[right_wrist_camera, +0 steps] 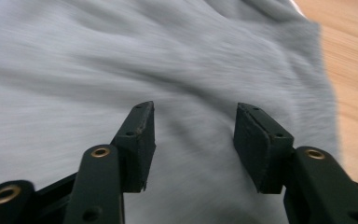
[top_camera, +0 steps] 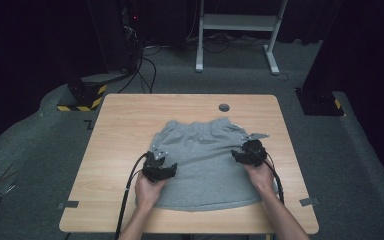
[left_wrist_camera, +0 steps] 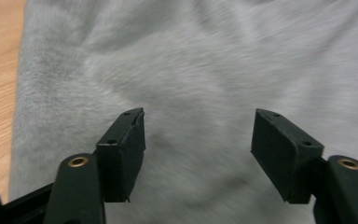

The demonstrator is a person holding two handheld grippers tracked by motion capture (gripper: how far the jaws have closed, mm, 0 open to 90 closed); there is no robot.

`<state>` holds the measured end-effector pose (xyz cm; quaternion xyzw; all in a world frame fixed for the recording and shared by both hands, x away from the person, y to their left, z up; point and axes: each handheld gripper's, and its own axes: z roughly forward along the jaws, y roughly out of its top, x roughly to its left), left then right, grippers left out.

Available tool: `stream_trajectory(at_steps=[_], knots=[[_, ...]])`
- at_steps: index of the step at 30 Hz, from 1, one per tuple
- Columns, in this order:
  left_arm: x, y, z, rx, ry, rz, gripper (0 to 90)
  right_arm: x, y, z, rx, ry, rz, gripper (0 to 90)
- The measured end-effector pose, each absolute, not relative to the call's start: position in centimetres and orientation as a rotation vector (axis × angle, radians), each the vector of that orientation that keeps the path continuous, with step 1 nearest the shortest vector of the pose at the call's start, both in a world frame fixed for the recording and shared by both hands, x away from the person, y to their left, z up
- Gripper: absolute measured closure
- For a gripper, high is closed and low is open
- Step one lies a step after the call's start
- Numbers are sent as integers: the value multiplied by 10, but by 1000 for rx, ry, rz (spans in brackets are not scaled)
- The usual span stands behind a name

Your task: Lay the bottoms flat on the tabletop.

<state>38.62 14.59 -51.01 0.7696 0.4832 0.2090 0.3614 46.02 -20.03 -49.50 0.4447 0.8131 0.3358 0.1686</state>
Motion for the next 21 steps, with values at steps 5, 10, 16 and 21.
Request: stream_trajectory(at_steps=[5,10,16,21], knots=[[367,144,-511,2033,1208,523,355,416,-193,-494,1109,2428,967,583],[352,145,-520,2069,1205,487,338,388,-185,-510,1016,2506,899,757],[341,145,-521,2066,1194,501,383,371,-191,-508,937,2539,880,880],[337,143,-518,2100,1148,501,629,369,-186,-510,952,2526,894,808]])
